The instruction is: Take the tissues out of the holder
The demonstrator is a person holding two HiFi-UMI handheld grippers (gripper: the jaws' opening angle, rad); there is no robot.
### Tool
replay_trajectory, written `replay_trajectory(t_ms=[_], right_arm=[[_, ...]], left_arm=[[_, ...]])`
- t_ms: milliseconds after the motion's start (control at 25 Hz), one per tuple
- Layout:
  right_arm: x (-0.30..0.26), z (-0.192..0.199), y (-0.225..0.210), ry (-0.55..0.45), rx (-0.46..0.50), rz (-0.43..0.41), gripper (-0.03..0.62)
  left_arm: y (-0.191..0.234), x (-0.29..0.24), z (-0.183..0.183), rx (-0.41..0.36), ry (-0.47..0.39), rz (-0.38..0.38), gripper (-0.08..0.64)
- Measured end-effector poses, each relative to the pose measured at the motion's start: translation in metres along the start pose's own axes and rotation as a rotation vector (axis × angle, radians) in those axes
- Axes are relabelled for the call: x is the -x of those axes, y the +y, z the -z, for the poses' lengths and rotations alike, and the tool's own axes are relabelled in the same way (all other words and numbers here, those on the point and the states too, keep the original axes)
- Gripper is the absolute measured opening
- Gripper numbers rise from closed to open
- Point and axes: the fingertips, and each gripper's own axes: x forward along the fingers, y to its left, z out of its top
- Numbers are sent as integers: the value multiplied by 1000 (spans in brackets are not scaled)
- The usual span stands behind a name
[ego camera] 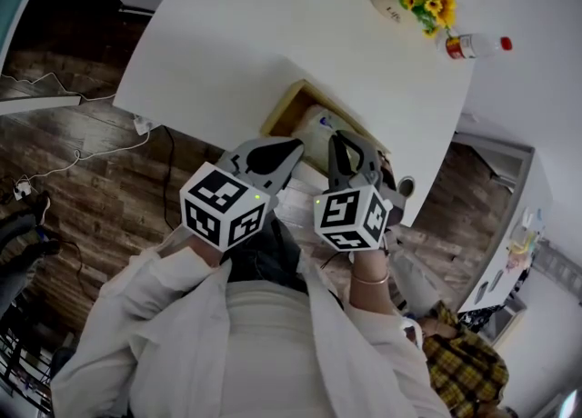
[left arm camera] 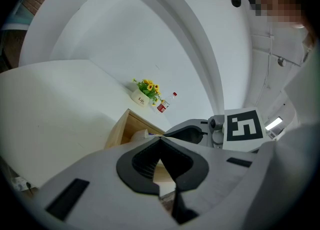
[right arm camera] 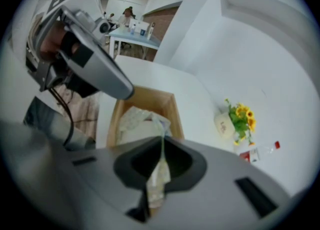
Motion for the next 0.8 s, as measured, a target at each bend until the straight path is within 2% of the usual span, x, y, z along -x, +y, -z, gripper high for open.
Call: replay_trajectory(t_ms=[440,800], right_arm=[[6,4,-4,-2,-12,30,12],[27,-2,-16,-84,-93,80,12]], left_arm=[[-9,-1,6,-21,15,11,17],[-22,5,-6,-88,-2,18,17]])
